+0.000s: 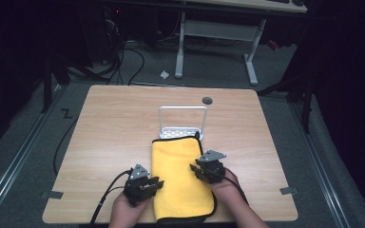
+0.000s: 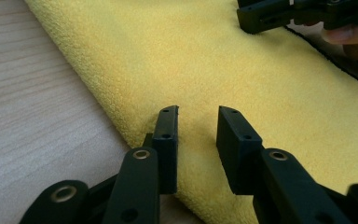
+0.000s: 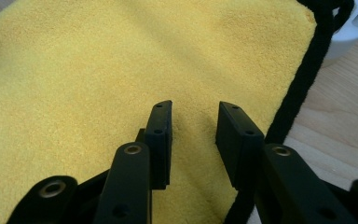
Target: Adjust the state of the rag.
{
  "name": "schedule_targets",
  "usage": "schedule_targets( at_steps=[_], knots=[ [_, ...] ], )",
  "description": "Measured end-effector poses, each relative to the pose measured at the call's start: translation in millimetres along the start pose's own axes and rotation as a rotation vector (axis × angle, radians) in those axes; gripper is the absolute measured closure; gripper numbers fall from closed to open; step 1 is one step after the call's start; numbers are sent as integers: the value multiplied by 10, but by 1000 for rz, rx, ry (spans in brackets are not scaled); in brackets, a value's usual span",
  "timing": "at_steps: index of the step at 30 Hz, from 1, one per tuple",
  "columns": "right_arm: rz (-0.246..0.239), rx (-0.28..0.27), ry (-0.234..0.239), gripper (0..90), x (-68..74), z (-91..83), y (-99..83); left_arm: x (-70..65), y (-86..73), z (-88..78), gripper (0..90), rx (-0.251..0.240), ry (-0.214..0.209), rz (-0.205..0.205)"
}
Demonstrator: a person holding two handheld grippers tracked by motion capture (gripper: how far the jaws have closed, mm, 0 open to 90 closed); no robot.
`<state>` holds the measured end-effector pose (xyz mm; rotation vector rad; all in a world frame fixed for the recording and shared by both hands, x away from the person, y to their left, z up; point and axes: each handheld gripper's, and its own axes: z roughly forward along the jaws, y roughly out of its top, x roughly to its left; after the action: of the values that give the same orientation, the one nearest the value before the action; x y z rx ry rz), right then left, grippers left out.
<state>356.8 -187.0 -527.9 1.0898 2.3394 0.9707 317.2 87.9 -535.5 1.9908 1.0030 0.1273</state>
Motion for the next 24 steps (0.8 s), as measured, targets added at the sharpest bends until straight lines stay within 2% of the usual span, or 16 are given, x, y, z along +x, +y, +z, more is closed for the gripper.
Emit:
schedule_targets(
  at_steps=[5,8,11,14,16,17,18,19,21,23,24],
  knots=[
    [-21,3,10,663,93,-83,-74,-23,-57,-64,688,7,-8,1],
    [-34,5,46,648,172,-192,-168,-67,-128,-133,689,8,-9,-5],
    [-37,-1,93,638,238,-329,-301,-133,-151,-176,682,36,-11,13],
    [-41,4,98,631,262,-371,-332,-165,-162,-183,682,40,-11,22],
    [-52,-5,97,619,259,-392,-325,-150,-138,-187,671,42,-24,14],
    [-51,-19,98,612,249,-406,-313,-140,-126,-191,662,34,-29,12],
    [-40,-63,106,590,213,-436,-292,-113,-91,-202,635,10,-13,10],
    [-29,-75,107,586,192,-442,-286,-113,-91,-202,624,10,-13,10],
    [-23,-82,107,594,171,-441,-286,-56,-40,-216,609,-34,17,5],
    [-10,-80,74,586,133,-419,-283,4,8,-210,567,-65,49,8],
    [-10,-80,74,586,133,-419,-283,40,41,-199,567,-76,62,9]
  ],
)
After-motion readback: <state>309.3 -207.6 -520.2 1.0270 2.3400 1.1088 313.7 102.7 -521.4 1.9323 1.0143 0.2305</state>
